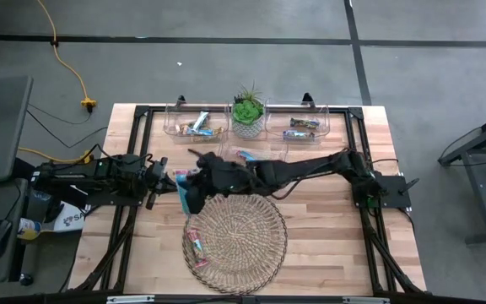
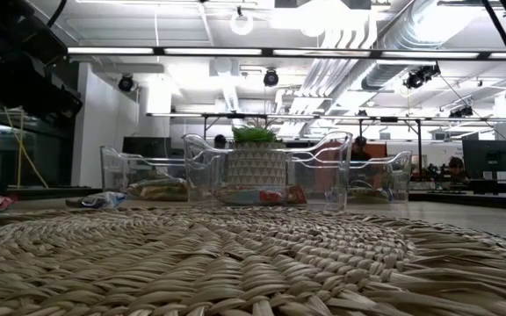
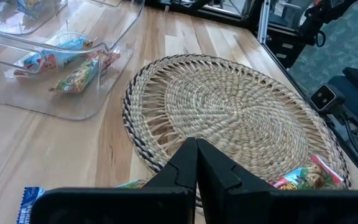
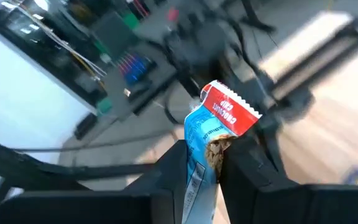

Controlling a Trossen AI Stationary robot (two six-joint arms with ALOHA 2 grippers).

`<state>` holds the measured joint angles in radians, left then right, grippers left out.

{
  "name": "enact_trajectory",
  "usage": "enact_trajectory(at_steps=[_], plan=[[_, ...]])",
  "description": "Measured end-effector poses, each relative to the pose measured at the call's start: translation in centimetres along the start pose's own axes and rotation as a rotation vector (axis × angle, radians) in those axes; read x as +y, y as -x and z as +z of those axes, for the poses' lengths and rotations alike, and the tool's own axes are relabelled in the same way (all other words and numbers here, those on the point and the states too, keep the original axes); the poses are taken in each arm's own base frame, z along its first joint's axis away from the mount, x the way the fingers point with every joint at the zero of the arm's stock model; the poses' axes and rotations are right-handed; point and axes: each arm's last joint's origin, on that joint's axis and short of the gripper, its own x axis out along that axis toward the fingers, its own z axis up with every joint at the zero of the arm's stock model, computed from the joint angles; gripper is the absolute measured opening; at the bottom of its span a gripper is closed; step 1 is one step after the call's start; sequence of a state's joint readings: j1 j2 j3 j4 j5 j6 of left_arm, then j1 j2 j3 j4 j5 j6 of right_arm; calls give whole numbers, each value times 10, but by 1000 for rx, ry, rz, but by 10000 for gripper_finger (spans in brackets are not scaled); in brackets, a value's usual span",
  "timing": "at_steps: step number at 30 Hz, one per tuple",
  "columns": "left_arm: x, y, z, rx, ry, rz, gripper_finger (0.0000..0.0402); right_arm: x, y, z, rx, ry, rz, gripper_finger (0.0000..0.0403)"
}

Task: Pick and place Granola Bars by type
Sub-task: Put the red granola bar into the bottom transparent bin

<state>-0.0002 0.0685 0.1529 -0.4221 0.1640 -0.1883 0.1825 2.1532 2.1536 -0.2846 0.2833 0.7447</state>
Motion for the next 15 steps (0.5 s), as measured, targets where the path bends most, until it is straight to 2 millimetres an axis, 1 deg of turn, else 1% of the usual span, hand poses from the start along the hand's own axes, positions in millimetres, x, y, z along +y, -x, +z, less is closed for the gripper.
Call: enact_trajectory(at_steps=[3,6,10,12,15], plan=[[0,0,0,-1,0,-1,1,7,11,15,-75,59,30,73],[0,0,0,-1,0,-2,1,14,21,26,-124,147,48,73],[0,0,0,1,0,-1,1,21,31,30,-150,260,51,73],[0,0,0,-2,0,-2,1,25,40,34,-157,302,43,73],[0,0,0,0,0,-1,1,29,52,38,-168,326,-3,73]])
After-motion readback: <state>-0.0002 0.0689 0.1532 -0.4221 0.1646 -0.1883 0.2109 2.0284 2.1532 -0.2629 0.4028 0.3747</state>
